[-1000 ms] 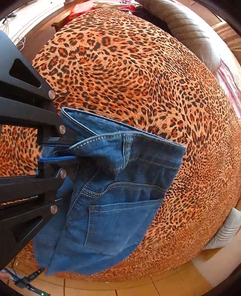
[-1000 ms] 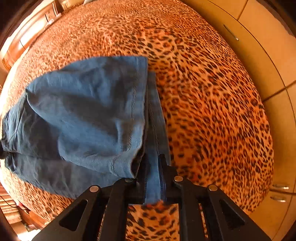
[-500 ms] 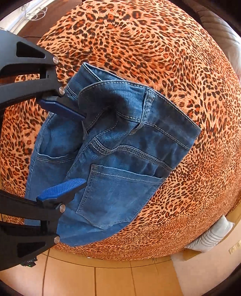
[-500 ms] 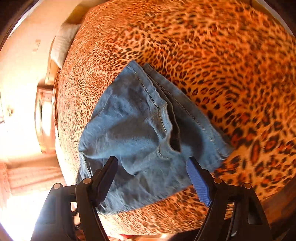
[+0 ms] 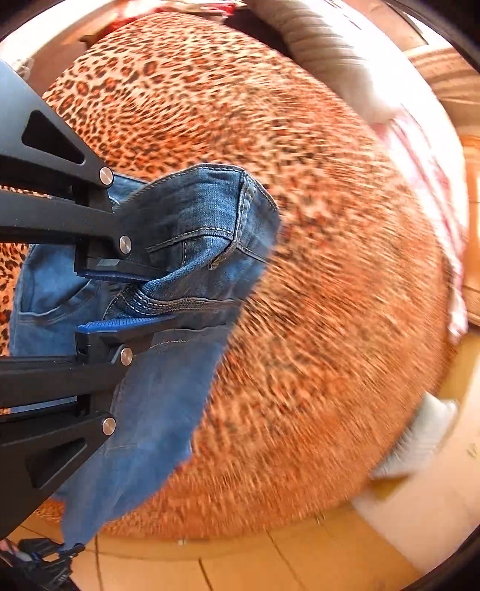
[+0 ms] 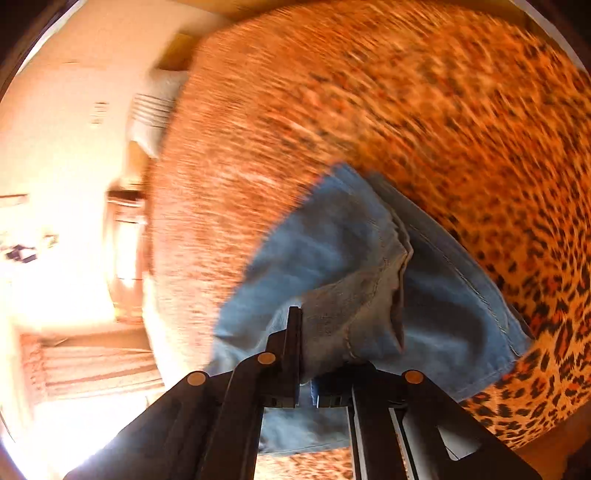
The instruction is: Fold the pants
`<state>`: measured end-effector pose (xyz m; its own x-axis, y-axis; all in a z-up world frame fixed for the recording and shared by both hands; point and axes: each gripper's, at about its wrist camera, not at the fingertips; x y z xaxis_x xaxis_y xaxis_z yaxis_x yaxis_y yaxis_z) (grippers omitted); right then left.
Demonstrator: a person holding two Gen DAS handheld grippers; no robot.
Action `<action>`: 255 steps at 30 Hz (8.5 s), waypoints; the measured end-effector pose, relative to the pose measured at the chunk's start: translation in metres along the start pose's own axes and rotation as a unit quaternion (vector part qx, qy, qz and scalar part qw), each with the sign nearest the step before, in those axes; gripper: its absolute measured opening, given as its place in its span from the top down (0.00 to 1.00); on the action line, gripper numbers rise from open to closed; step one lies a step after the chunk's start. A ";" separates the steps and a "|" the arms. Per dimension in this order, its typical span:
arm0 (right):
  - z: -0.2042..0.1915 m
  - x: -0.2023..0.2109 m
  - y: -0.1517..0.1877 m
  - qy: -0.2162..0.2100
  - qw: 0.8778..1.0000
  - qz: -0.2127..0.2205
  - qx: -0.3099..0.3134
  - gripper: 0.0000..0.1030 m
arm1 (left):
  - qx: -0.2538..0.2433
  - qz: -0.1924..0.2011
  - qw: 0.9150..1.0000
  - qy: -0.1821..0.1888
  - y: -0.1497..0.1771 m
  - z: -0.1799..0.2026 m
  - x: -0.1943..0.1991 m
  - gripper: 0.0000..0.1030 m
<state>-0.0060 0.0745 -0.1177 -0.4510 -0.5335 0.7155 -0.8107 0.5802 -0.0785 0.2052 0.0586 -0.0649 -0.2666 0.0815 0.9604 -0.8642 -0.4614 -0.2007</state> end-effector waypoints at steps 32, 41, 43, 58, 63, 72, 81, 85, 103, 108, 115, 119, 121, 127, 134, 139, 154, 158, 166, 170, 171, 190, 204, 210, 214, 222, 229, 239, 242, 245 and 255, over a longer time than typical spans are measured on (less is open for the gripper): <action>0.027 0.082 0.035 0.209 0.967 -0.035 0.141 0.48 | -0.084 -0.037 0.996 0.002 0.014 -0.129 -0.009 0.41; 0.013 -0.043 -0.028 0.225 0.960 -0.063 0.152 0.25 | 0.035 -0.131 0.991 -0.012 -0.065 -0.156 -0.142 0.40; 0.020 -0.050 -0.031 0.233 0.959 -0.065 0.147 0.25 | 0.018 -0.121 0.992 -0.030 -0.070 -0.151 -0.149 0.39; 0.002 -0.065 -0.061 0.251 0.950 -0.043 0.183 0.96 | 0.016 -0.125 0.992 -0.021 -0.062 -0.112 -0.187 0.91; 0.032 -0.105 -0.060 0.304 0.930 -0.115 0.169 0.92 | 0.019 -0.134 0.990 -0.049 -0.057 -0.104 -0.213 0.88; 0.025 -0.047 -0.056 0.273 0.945 -0.066 0.167 0.60 | 0.049 -0.111 0.993 0.000 -0.066 -0.133 -0.163 0.72; 0.012 -0.048 -0.009 0.235 0.954 -0.089 0.164 0.60 | -0.009 -0.112 0.993 -0.023 0.019 -0.129 -0.119 0.68; 0.021 -0.030 0.018 0.224 0.958 -0.104 0.145 0.59 | 0.043 -0.145 0.988 -0.004 0.065 -0.162 -0.097 0.63; 0.076 0.023 0.063 0.188 0.981 -0.041 -0.003 0.91 | 0.015 -0.087 0.996 0.004 0.052 -0.115 -0.129 0.92; 0.072 0.034 0.065 0.183 0.983 -0.010 0.006 0.91 | -0.063 -0.094 0.992 -0.059 0.073 -0.107 -0.173 0.91; 0.104 0.020 0.092 0.223 0.973 -0.043 -0.029 0.80 | -0.091 -0.102 0.989 -0.050 0.084 -0.110 -0.172 0.87; 0.095 0.048 0.096 0.204 0.978 -0.022 -0.028 0.71 | -0.094 -0.110 0.989 -0.030 0.079 -0.113 -0.147 0.80; 0.094 0.062 0.097 0.207 0.978 -0.010 -0.031 0.56 | -0.110 -0.101 0.989 -0.020 0.079 -0.111 -0.135 0.73; 0.102 0.075 0.115 0.212 0.975 0.000 -0.064 0.51 | -0.153 -0.083 0.985 0.004 0.081 -0.095 -0.103 0.60; 0.112 0.076 0.136 0.171 0.982 0.005 -0.086 0.50 | -0.233 -0.080 0.969 -0.005 0.094 -0.050 -0.099 0.50; 0.131 0.081 0.135 0.134 0.986 0.023 -0.098 0.44 | -0.304 -0.092 0.948 -0.009 0.104 0.019 -0.111 0.42; 0.140 0.034 0.112 0.023 0.995 0.041 -0.088 0.26 | -0.428 -0.234 0.873 0.015 0.154 0.290 -0.232 0.38; 0.139 0.021 0.107 -0.026 0.997 0.015 -0.074 0.26 | -0.490 -0.249 0.836 -0.008 0.186 0.332 -0.266 0.38; 0.153 0.019 0.110 -0.076 0.994 0.002 -0.078 0.27 | -0.604 -0.278 0.745 -0.046 0.207 0.353 -0.320 0.38; 0.157 0.023 0.111 -0.085 0.993 0.002 -0.079 0.27 | -0.650 -0.303 0.696 -0.038 0.217 0.346 -0.325 0.22; 0.157 0.022 0.110 -0.087 0.993 0.002 -0.078 0.27 | -0.664 -0.310 0.680 -0.034 0.220 0.343 -0.325 0.21; 0.149 0.025 0.105 -0.046 0.995 0.022 -0.086 0.87 | -0.703 -0.200 0.681 0.051 0.160 0.310 -0.272 0.90; -0.042 -0.013 0.133 -0.024 0.970 -0.073 0.232 0.87 | -0.586 -0.169 0.793 0.003 0.050 0.171 -0.233 0.89; -0.055 -0.103 0.189 0.054 0.931 -0.225 0.282 0.83 | -0.492 -0.204 0.844 -0.066 0.040 0.090 -0.255 0.85; -0.060 -0.073 0.176 0.035 0.932 -0.230 0.278 0.83 | -0.404 -0.204 0.891 -0.025 0.010 0.031 -0.212 0.75; -0.046 -0.006 0.055 0.031 0.955 -0.132 0.265 0.41 | -0.211 -0.244 0.944 0.069 0.067 -0.058 -0.170 0.34; -0.053 -0.059 0.012 -0.013 0.913 -0.232 0.336 0.41 | -0.006 -0.236 0.970 0.063 0.135 -0.085 -0.211 0.35; -0.106 -0.142 0.004 -0.018 0.848 -0.322 0.421 0.37 | 0.162 -0.149 0.972 0.077 0.162 -0.098 -0.229 0.35; -0.124 -0.169 0.016 -0.007 0.820 -0.335 0.464 0.37 | 0.196 -0.138 0.966 0.094 0.175 -0.111 -0.225 0.35; -0.137 -0.191 0.030 -0.029 0.805 -0.370 0.463 0.37 | 0.219 -0.122 0.963 0.103 0.188 -0.120 -0.223 0.35; -0.169 -0.192 0.080 -0.002 0.736 -0.383 0.559 0.92 | 0.289 -0.098 0.949 0.077 0.222 -0.148 -0.195 0.98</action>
<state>0.0788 0.3277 -0.1440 0.2990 -0.4440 0.8447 -0.6270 -0.7586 -0.1769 0.0026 0.0712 -0.3257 -0.2225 0.3233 0.9198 -0.5377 -0.8276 0.1608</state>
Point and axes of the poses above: each gripper's, at about its wrist camera, not at the fingertips, and x roughly against the way its jaws point, z to its right, y to its underside, and after that the axes turned 11 degrees about x, right-handed
